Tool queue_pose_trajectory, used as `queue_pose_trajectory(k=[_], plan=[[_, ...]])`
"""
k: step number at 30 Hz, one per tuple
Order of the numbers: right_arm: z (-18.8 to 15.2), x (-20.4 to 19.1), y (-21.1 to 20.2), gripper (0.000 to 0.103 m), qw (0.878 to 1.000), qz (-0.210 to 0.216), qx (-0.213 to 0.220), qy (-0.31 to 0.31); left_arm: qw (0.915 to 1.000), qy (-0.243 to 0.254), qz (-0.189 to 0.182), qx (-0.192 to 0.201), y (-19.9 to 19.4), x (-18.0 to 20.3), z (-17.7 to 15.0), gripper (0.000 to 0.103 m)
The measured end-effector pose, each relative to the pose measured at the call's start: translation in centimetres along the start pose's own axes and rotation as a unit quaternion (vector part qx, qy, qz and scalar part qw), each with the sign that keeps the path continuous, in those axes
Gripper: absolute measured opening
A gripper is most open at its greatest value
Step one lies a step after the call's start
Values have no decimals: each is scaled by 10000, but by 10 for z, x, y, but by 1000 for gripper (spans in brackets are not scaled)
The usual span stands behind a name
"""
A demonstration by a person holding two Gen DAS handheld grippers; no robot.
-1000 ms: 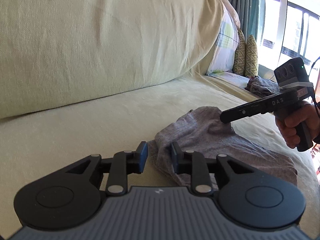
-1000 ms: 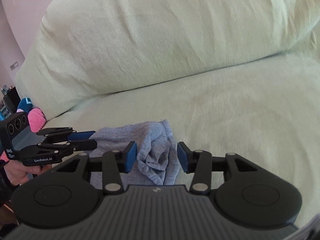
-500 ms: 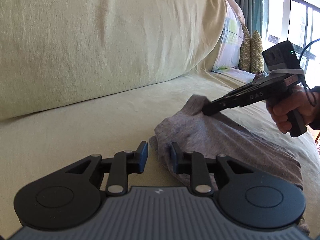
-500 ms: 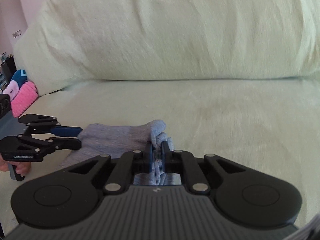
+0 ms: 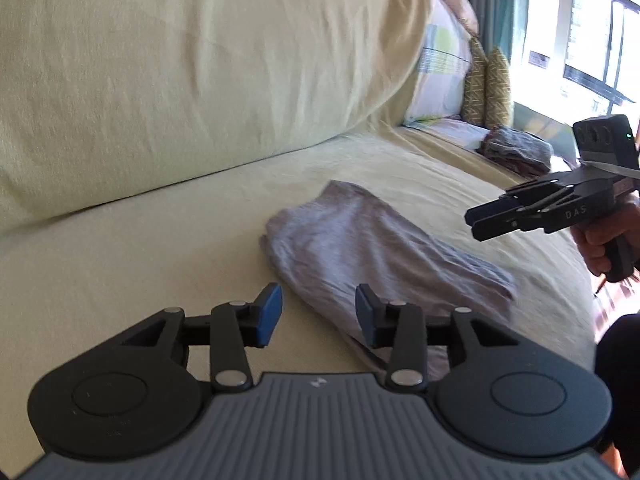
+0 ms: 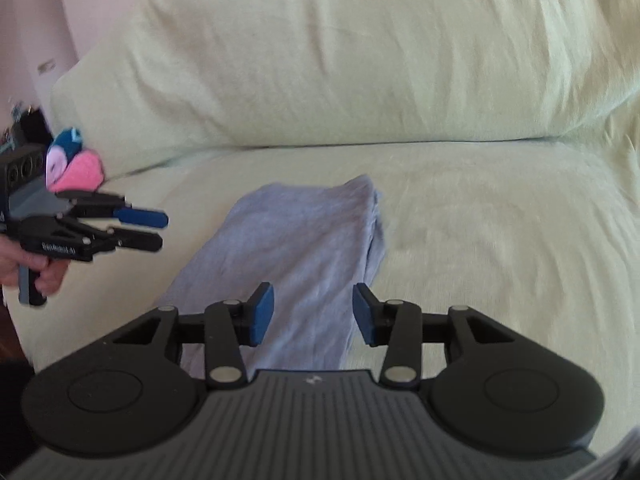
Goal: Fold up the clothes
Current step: 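Grasp the pants ends with both grippers, lift and fold them in half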
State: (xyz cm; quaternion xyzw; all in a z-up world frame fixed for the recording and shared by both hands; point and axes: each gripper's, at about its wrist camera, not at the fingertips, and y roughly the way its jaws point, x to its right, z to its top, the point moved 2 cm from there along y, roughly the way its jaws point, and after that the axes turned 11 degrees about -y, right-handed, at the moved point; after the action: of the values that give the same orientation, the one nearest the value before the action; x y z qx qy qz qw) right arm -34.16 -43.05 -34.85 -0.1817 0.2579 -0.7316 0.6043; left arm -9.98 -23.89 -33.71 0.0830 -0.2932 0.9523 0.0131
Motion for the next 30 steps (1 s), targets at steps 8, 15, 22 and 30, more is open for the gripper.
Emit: queue_pose_trajectory(k=[8, 15, 22, 30], plan=[[-42, -101, -18, 42, 9007, -959, -784, -4163, 9400, 3334, 707, -149, -5, 122, -65, 47], [-49, -124, 8, 40, 8446, -1164, -779, -5167, 8792, 4498, 1348, -805, 44, 143, -83, 41], [-56, -129, 17, 18, 8190, -1069, -624, -5602, 8447, 4962, 1759, -961, 55, 128, -98, 8], [-60, -98, 12, 5, 8466, -1148, -801, -5135, 8753, 4394, 1783, -952, 48, 119, -96, 7]])
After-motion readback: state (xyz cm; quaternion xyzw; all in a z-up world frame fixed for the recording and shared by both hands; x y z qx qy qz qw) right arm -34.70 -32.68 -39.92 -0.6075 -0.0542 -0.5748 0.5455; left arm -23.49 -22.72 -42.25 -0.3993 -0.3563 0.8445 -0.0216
